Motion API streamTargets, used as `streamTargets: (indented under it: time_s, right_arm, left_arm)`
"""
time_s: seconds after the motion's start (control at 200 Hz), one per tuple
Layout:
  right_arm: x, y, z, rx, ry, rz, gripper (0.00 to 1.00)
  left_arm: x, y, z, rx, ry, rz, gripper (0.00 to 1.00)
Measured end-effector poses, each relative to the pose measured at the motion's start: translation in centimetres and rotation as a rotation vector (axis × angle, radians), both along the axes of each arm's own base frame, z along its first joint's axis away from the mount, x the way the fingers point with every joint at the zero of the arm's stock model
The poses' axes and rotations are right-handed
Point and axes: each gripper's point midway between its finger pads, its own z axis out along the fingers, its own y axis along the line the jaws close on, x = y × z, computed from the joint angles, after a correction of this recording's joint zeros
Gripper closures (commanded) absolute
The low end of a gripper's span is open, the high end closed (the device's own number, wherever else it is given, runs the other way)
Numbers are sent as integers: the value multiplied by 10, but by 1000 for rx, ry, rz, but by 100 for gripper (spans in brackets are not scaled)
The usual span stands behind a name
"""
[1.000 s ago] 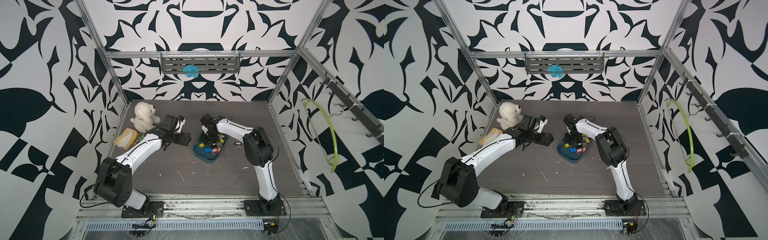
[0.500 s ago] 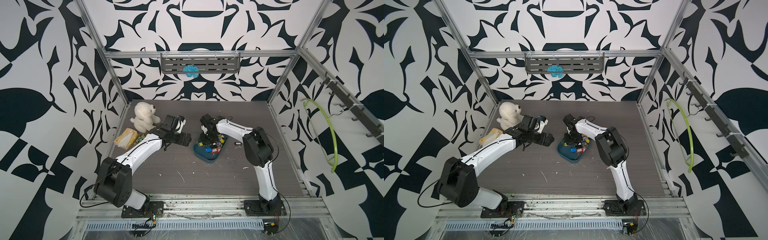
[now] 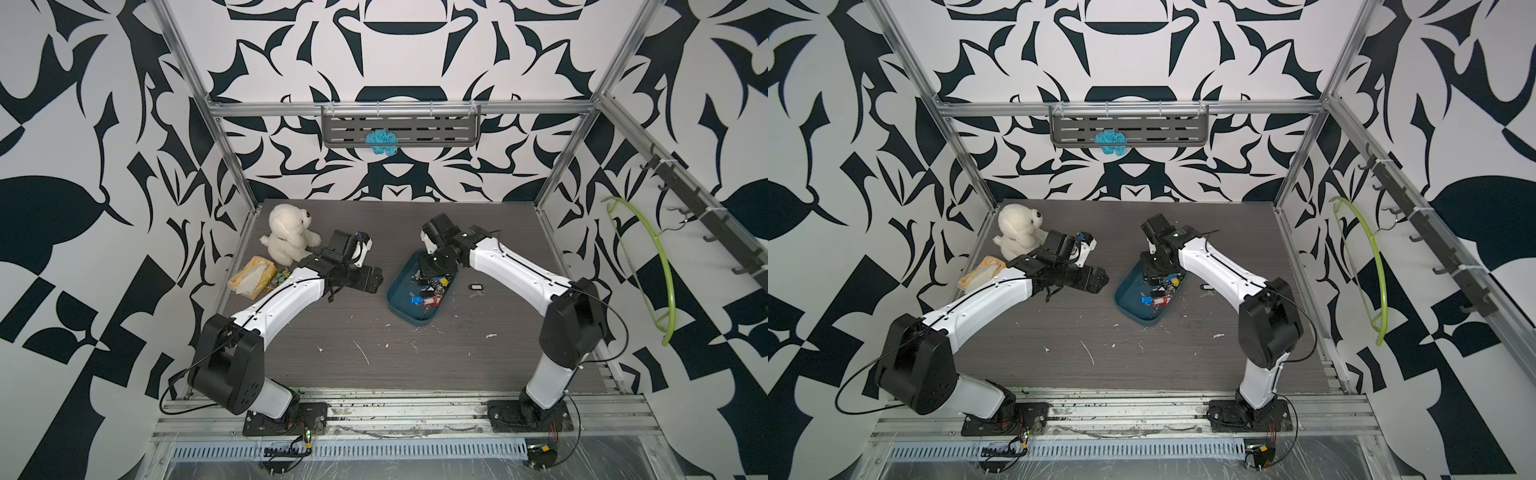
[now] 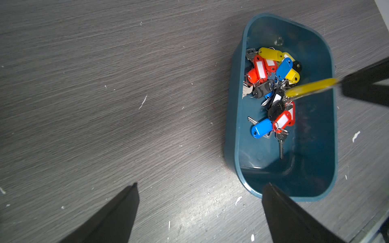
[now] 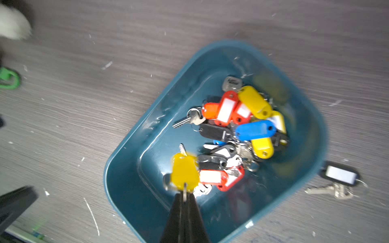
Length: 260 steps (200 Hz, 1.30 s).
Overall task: Take the keys out of the storage box
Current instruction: Pick up the key from the storage box, then place the key at the center of the board.
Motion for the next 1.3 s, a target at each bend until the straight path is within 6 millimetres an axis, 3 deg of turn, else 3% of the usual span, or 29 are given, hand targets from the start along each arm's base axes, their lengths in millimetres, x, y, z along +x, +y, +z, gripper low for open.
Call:
streamTargets:
  time_s: [0.175,0.325,0.555,0.725,1.015,1.24,1.3]
  right_arm:
    - [5,-43,18,27,-31,-102,100]
    - [4,-82,16,32,-23,-193,100]
    - [-6,-138,-5,10,25,-340,100]
    - [-16,-172,-31,-35,80,-448,100]
    - [-34,-183,-88,-102,203,-487,100]
    - [-27,-189,-93,-110,180,-514,100]
    - [-29,-191,-97,-118,190,-521,84]
  left_arm:
    - [0,0,0,1,0,-2,1]
    - [-1,-1,0,1,-1,-4,1]
    - [-1,-2,0,1,0,-7,1]
    - [-2,-2,-1,2,1,-9,1]
    - [-3,-4,-6,10,15,-15,1]
    - [-4,-6,-7,11,15,-19,1]
    - [-4,-6,-7,10,15,-19,1]
